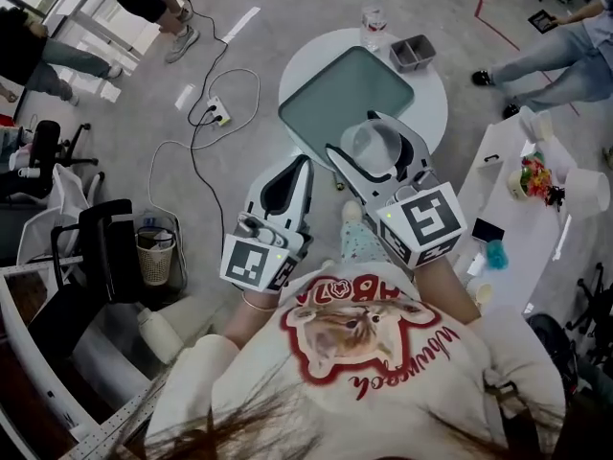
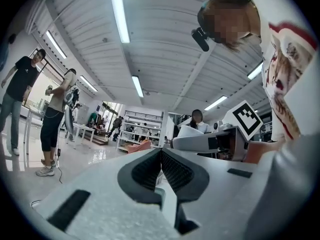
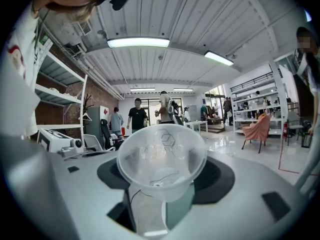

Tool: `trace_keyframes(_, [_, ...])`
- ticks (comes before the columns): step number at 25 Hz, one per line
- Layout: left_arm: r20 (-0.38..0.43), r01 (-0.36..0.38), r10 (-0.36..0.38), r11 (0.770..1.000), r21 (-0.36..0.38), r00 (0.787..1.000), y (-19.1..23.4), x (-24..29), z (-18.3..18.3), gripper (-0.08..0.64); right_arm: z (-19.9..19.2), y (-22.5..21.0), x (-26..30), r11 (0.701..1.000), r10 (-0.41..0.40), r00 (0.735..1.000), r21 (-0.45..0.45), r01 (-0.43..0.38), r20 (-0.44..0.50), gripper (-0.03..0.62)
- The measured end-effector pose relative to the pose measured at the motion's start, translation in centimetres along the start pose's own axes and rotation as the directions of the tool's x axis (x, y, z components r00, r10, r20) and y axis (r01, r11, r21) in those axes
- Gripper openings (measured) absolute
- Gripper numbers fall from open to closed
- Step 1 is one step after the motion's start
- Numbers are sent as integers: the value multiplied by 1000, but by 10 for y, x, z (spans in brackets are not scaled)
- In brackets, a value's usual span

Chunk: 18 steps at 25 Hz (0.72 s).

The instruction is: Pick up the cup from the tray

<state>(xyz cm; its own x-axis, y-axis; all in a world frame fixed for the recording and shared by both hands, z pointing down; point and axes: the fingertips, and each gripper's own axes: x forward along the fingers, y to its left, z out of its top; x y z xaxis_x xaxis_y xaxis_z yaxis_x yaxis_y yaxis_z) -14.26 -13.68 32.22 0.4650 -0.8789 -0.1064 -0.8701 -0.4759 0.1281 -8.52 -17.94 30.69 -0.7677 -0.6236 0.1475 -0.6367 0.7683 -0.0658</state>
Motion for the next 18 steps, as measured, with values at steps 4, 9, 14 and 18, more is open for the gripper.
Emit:
trace_keyframes(4, [10,13,-13,1000,1,1000,-14,-31,4,14,-1,33,-22,1000,-5,1000,-4,5,8,327])
trace_keyframes(9, [3,29,-29,1000,-4,1000,-34,-63,5,14,-1,62,-50,1000,-27,1000,-10,27,16,327])
trace_keyframes(14, [16,48,-48,999,-5,999,-52,-92,10,14,-7,90,-74,999,-48,999,-12,48,15,327])
trace_keyframes(18, [25,73,-73,997,-7,997,-68,-105,10,14,-12,101,-94,997,-75,997,-18,76,14,325])
